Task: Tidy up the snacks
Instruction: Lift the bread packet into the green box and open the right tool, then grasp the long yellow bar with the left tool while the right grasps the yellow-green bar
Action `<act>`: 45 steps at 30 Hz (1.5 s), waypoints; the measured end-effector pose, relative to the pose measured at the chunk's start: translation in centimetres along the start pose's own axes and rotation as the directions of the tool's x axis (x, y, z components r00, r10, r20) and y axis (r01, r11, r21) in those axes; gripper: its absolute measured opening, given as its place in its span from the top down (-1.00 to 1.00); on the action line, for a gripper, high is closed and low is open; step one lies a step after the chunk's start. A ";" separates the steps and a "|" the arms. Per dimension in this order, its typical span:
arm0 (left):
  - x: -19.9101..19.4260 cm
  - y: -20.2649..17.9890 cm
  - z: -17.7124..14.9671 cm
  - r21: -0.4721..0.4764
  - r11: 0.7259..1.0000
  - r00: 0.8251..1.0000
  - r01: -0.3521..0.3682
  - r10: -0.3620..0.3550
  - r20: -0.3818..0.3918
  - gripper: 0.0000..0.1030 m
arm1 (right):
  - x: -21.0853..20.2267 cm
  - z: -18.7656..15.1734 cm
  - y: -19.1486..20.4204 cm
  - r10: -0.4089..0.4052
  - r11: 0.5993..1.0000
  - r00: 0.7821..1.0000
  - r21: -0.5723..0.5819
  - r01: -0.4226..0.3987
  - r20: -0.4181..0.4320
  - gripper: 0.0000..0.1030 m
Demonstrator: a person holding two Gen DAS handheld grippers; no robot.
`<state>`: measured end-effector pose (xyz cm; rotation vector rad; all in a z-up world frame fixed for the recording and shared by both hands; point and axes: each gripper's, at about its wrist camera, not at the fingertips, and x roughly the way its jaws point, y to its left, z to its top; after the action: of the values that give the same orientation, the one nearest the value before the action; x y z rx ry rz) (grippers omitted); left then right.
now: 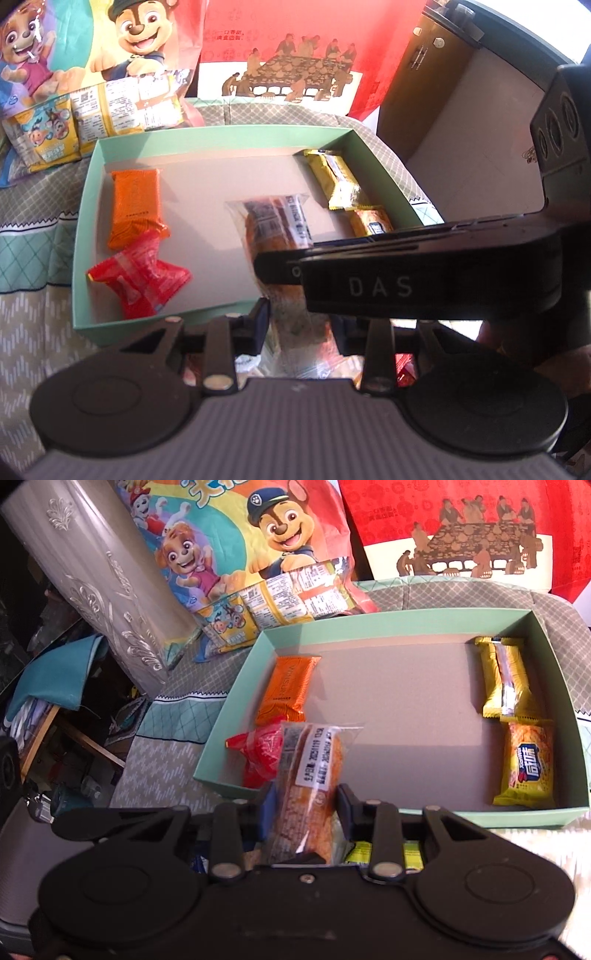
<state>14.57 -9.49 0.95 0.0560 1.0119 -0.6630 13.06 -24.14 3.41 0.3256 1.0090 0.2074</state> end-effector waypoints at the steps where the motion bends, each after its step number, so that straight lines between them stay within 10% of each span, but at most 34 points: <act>1: 0.6 0.0 0.7 0.008 1.000 1.000 0.000 0.000 0.002 0.33 | 0.3 0.5 -0.3 -0.002 1.000 1.000 0.000 0.002 0.002 0.32; 17: 14.6 -1.0 12.2 -0.014 0.998 0.998 0.057 -0.057 -0.002 0.33 | 7.0 10.9 -12.7 -0.075 0.996 0.997 0.058 0.074 0.002 0.32; 19: 14.9 -1.1 12.7 -0.011 1.000 1.000 0.010 -0.010 0.016 0.05 | 7.5 11.5 -13.3 -0.097 0.994 0.995 0.052 0.097 0.014 0.24; 21: 14.7 -1.3 12.8 0.003 0.999 0.999 -0.044 0.044 0.032 -0.75 | 7.5 11.7 -13.5 -0.127 0.991 0.991 0.050 0.125 0.038 -0.22; 23: 14.0 -1.4 12.4 0.026 0.997 0.996 -0.072 0.071 0.052 -0.90 | 6.7 11.4 -13.6 -0.133 0.990 0.988 0.061 0.129 0.079 -0.83; 45: 3.0 -0.3 -1.7 0.047 0.973 0.973 -0.228 0.230 -0.036 -1.00 | -2.0 -1.4 -7.4 -0.147 0.988 0.988 0.059 0.143 0.057 -1.00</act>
<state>14.13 -10.60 -2.31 0.2215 1.0128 -0.4736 11.01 -31.43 1.64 0.3053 0.9749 0.0380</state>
